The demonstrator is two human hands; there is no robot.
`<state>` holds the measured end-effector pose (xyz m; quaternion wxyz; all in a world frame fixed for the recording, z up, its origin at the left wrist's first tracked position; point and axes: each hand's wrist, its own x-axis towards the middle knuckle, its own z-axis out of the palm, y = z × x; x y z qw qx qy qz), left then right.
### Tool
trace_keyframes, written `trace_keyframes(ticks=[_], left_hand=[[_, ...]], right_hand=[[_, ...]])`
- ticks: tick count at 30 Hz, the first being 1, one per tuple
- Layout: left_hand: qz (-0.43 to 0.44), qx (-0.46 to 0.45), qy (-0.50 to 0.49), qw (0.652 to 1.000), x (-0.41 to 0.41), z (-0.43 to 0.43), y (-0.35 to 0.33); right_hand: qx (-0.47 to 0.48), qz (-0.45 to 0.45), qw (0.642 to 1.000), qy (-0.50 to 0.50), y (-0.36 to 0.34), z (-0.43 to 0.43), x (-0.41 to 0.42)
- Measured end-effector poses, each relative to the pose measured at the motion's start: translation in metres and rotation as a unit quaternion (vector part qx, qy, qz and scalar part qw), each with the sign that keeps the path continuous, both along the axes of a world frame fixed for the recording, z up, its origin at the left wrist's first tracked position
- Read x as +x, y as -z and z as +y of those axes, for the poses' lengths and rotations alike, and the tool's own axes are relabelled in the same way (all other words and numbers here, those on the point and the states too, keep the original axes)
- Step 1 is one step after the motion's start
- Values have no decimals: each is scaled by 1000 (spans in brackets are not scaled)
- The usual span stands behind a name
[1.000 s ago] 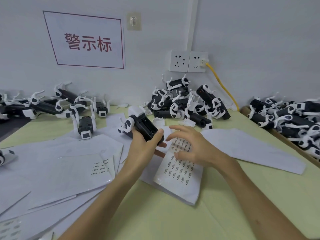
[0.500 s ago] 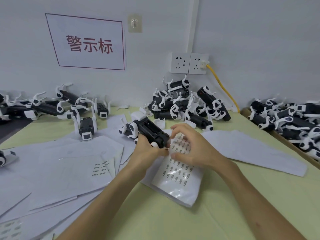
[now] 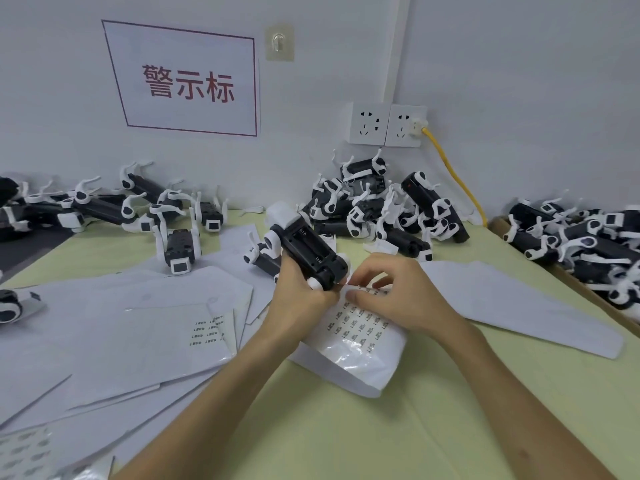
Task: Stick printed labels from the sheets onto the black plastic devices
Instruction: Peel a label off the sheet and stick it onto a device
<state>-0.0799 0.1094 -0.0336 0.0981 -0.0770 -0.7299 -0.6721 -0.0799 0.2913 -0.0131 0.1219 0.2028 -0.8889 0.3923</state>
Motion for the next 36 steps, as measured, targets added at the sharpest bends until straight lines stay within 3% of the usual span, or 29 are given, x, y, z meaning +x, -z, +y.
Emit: trace_keyframes(ticks=[20, 36], left_hand=[[89, -77, 15, 993, 5, 4, -3], [75, -69, 36, 994, 9, 6, -4]], right_hand=[[-75, -45, 996, 26, 1, -3, -3], [-95, -95, 990, 39, -3, -1, -4]])
